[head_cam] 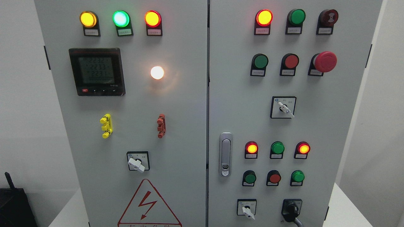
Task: Trip black knob to open circuit
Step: 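Raise the right hand up to the black rotary knob at the cabinet bottom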
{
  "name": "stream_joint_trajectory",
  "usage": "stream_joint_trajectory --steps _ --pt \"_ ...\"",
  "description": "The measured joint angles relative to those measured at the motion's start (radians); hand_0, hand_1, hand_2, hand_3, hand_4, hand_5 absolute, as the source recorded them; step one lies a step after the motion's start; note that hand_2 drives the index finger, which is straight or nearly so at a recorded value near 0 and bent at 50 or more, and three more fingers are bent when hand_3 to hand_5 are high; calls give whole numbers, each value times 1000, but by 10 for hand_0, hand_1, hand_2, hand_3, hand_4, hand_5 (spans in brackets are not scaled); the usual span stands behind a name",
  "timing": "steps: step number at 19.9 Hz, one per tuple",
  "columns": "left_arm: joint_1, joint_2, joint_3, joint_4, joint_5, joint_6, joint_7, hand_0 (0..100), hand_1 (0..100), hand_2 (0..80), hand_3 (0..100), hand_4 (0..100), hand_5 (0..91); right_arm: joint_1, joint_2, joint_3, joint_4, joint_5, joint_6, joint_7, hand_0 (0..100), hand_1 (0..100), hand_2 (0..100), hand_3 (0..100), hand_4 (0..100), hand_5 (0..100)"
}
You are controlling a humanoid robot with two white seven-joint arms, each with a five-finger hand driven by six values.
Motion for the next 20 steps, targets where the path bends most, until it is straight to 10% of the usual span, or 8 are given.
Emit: stream_joint_trajectory --steps 20 --pt "0 0 0 0 0 1 0 120 389 0 0 0 0 2 0 15 -11 6 -2 -12 0 0 36 1000 988 960"
